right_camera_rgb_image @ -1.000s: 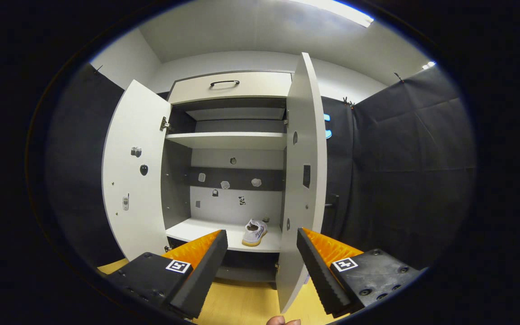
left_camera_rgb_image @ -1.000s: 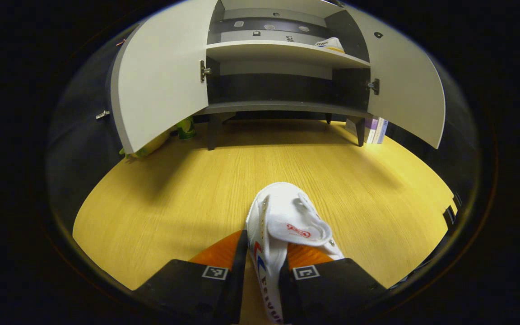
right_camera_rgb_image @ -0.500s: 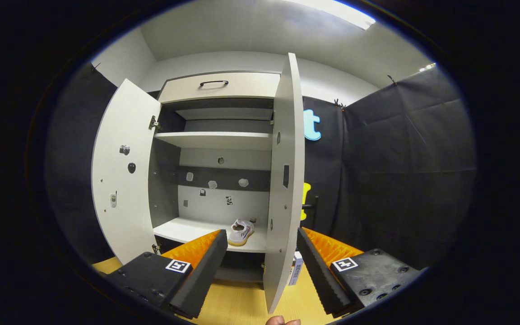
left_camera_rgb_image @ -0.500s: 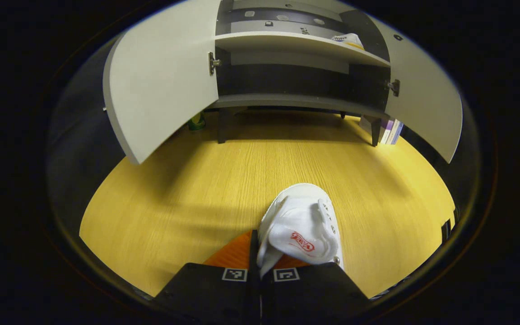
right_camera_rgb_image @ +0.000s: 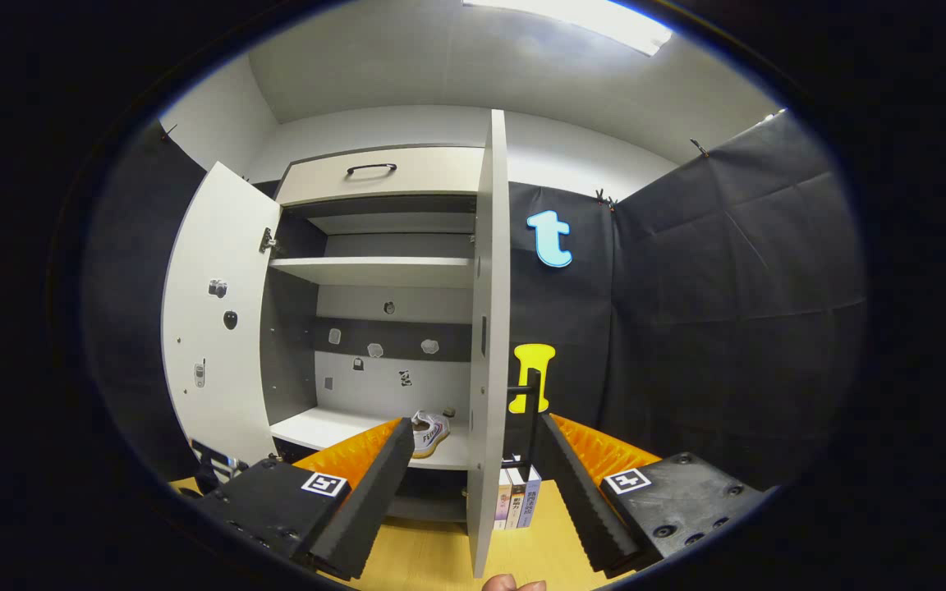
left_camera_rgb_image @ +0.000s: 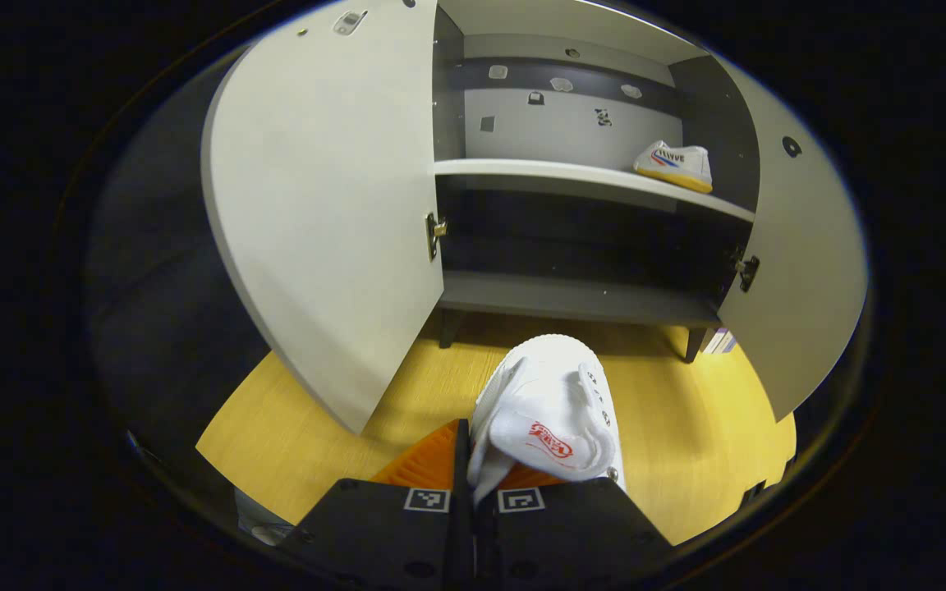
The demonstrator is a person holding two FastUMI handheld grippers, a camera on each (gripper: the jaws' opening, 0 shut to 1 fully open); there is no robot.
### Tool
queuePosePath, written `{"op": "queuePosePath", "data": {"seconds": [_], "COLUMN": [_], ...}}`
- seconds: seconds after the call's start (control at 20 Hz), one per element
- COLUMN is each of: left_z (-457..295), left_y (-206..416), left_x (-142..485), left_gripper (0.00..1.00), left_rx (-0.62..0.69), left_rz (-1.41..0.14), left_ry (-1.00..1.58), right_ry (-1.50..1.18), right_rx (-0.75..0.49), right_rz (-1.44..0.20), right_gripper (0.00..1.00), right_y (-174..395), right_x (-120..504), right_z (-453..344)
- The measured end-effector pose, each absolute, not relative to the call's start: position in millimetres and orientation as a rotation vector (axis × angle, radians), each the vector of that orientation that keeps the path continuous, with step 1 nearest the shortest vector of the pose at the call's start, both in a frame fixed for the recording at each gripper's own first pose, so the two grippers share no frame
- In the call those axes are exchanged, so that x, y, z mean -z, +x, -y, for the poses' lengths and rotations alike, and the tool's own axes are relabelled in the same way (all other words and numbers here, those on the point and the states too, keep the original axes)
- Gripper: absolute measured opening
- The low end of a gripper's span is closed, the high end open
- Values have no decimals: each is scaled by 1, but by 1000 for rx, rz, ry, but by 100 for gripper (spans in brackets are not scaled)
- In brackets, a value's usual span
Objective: Grab one shoe with the right hand and put it into the shoe cabinet, grab the other shoe with the left hand and put it into the shoe cabinet; then close the right door with the right hand and the left door with the left hand.
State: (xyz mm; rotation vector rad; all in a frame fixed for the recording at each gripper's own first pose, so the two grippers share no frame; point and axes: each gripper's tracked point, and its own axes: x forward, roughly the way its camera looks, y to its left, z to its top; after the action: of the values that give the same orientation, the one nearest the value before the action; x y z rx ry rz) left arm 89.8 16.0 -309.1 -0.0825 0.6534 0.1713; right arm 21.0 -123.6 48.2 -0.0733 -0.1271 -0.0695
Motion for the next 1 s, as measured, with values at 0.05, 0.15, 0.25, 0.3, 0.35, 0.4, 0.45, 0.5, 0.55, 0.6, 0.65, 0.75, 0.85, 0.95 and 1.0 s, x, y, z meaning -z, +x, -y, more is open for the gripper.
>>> {"op": "queuePosePath", "data": {"seconds": [0.05, 0.15, 0.25, 0.3, 0.35, 0.4, 0.45, 0.5, 0.55, 0.6, 0.65, 0.75, 0.85, 0.95, 1.0], "left_z": [-12, -4, 1, 1, 1, 4, 6, 8, 5, 0, -4, -10, -17, -22, -22], "left_y": [102, 131, 163, 179, 196, 211, 226, 241, 257, 274, 291, 325, 358, 389, 403], "left_x": [291, 257, 223, 207, 192, 176, 162, 148, 134, 122, 111, 98, 95, 98, 104], "left_gripper": [7, 7, 6, 6, 7, 6, 7, 7, 7, 7, 7, 7, 6, 7, 7], "left_rx": [-159, -142, -133, -138, -141, -141, -138, -135, -139, -152, -168, -197, -223, -248, -257], "left_rz": [-642, -617, -580, -561, -542, -524, -510, -498, -479, -461, -447, -434, -439, -466, -483], "left_ry": [-87, -101, -101, -87, -80, -92, -115, -134, -134, -124, -118, -110, -83, -59, -55], "right_ry": [-67, -35, -14, -9, -7, -8, -10, -12, -13, -12, -9, -8, -20, -25, -25], "right_rx": [69, 70, 70, 67, 66, 70, 76, 83, 90, 99, 108, 129, 160, 190, 205], "right_rz": [121, 114, 121, 123, 122, 121, 119, 117, 113, 108, 100, 86, 80, 77, 78], "right_gripper": [98, 98, 98, 98, 98, 98, 98, 98, 98, 96, 98, 96, 98, 98, 98], "right_y": [22, 22, 23, 22, 21, 20, 19, 17, 15, 14, 12, 12, 13, 11, 9], "right_x": [-45, -42, -42, -41, -40, -38, -36, -34, -32, -30, -27, -23, -21, -24, -26], "right_z": [128, 136, 144, 148, 152, 157, 164, 171, 178, 184, 192, 205, 220, 237, 245]}}
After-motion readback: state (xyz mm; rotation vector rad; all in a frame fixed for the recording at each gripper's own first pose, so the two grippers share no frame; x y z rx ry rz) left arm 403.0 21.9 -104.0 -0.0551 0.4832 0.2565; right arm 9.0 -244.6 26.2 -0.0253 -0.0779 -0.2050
